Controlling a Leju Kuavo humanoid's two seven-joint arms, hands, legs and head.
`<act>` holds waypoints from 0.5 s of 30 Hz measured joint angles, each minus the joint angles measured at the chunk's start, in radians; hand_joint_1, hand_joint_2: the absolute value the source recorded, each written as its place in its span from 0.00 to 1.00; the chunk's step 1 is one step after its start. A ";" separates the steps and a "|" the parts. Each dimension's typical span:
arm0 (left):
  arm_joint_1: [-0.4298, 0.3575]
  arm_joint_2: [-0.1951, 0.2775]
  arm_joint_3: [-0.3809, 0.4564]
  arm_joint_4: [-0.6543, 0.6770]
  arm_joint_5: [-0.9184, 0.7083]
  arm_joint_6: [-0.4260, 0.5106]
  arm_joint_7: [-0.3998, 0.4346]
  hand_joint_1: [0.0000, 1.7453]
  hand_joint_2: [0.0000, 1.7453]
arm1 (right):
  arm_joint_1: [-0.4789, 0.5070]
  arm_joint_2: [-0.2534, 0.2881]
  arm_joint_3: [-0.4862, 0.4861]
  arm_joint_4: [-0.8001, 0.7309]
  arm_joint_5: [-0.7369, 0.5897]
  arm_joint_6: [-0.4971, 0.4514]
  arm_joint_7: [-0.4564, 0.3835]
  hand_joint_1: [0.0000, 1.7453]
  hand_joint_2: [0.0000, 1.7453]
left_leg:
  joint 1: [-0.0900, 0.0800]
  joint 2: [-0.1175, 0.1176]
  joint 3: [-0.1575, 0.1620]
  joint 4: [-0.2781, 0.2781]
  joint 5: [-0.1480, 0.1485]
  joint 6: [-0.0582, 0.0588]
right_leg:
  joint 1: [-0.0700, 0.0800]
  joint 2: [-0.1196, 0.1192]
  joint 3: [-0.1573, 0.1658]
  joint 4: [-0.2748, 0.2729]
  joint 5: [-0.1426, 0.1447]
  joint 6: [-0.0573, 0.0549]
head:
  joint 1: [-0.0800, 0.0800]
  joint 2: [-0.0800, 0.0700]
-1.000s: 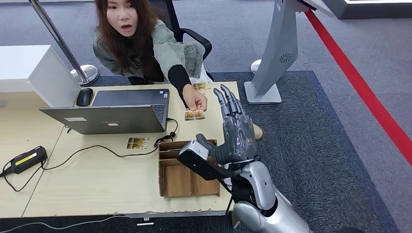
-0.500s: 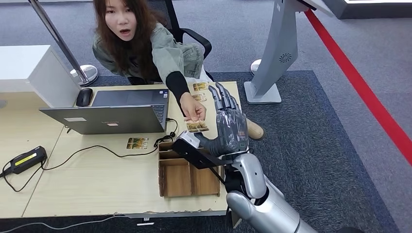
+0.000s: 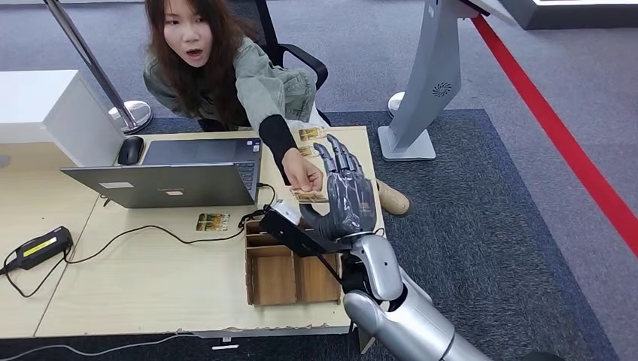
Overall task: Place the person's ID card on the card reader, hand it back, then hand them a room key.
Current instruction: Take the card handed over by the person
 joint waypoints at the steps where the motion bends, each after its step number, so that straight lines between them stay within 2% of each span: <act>1: 0.000 0.000 0.000 0.000 0.000 0.000 0.000 0.00 0.00 | 0.000 0.001 0.001 0.003 -0.002 0.000 0.000 1.00 1.00 | 0.000 0.000 0.000 0.000 0.000 0.000 | 0.000 0.000 0.000 0.000 0.000 0.000 | 0.000 0.000; 15: -0.004 -0.001 -0.005 0.000 -0.001 -0.009 0.000 0.00 0.00 | -0.002 0.008 0.003 0.032 -0.011 0.000 0.000 1.00 1.00 | 0.000 0.000 0.000 0.000 0.000 0.000 | 0.000 0.000 0.000 0.000 0.000 0.000 | 0.000 0.000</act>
